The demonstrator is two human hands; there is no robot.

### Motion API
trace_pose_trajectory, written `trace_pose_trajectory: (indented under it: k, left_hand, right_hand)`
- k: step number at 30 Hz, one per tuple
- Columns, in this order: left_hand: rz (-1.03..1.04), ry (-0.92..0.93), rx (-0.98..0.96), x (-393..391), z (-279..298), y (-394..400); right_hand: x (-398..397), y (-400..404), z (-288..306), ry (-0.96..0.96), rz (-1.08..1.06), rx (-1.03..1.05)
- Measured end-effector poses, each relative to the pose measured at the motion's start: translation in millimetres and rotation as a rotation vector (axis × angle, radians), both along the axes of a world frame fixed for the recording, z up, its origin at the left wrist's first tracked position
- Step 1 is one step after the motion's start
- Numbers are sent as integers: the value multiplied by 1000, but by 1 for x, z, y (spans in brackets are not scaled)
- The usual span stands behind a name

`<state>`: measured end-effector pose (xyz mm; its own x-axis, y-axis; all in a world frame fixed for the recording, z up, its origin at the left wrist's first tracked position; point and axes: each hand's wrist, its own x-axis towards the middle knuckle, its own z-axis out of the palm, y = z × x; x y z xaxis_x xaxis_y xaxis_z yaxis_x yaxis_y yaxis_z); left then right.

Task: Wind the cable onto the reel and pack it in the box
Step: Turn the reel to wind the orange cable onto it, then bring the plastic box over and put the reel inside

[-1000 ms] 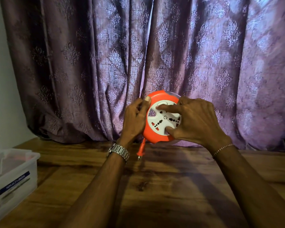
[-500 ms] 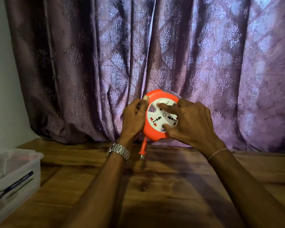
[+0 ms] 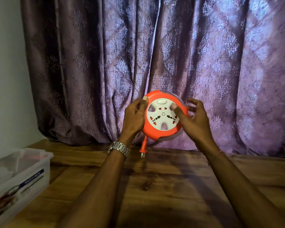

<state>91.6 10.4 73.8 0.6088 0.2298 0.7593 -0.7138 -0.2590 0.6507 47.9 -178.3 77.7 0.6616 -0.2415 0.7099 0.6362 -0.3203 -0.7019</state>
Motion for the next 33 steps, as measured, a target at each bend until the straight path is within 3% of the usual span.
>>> trace_pose_trajectory:
  k: [2, 4, 8, 16, 20, 23, 29, 33]
  left_hand:
    - [-17, 21, -18, -7, 5, -3]
    - [-46, 34, -53, -14, 8, -3]
    - [-39, 34, -67, -31, 4, 5]
    - [0, 121, -36, -70, -9, 52]
    - [195, 145, 102, -98, -11, 87]
    - [467, 171, 258, -125, -18, 127]
    - [893, 621, 700, -182, -47, 198]
    - [1032, 737, 917, -212, -76, 220]
  right_hand:
    - [-2, 9, -4, 207, 308, 239]
    - [-6, 19, -10, 271, 522, 407]
    - [-15, 39, -17, 185, 474, 547]
    - [-29, 76, -26, 162, 470, 546]
    - [-37, 102, -30, 227, 547, 579]
    - [-47, 125, -34, 275, 613, 612]
    - [-59, 166, -39, 353, 735, 641]
    - [-67, 191, -43, 414, 831, 632]
